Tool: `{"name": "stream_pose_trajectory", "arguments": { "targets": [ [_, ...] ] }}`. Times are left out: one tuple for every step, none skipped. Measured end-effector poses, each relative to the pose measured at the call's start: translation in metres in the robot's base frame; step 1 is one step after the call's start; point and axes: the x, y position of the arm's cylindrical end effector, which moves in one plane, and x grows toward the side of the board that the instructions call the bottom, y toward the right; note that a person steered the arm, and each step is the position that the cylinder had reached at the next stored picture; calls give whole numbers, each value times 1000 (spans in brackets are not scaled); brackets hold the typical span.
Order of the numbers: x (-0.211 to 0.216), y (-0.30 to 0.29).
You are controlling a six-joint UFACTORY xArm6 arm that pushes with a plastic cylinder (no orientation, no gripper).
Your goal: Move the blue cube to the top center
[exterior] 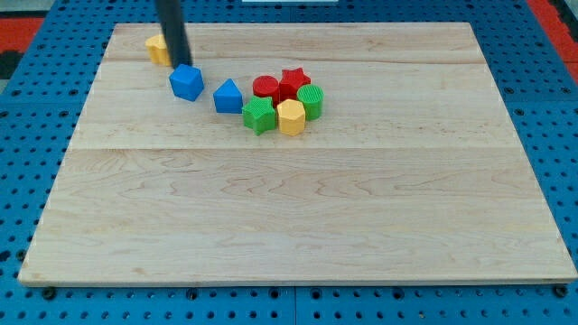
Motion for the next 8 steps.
{"name": "stream_pose_trajectory", "arguments": {
  "targets": [
    [-25,-15],
    [-24,-5],
    [31,-11],
    [45,33],
    [18,106],
    [39,123],
    [43,160],
    [2,168]
  ]
}}
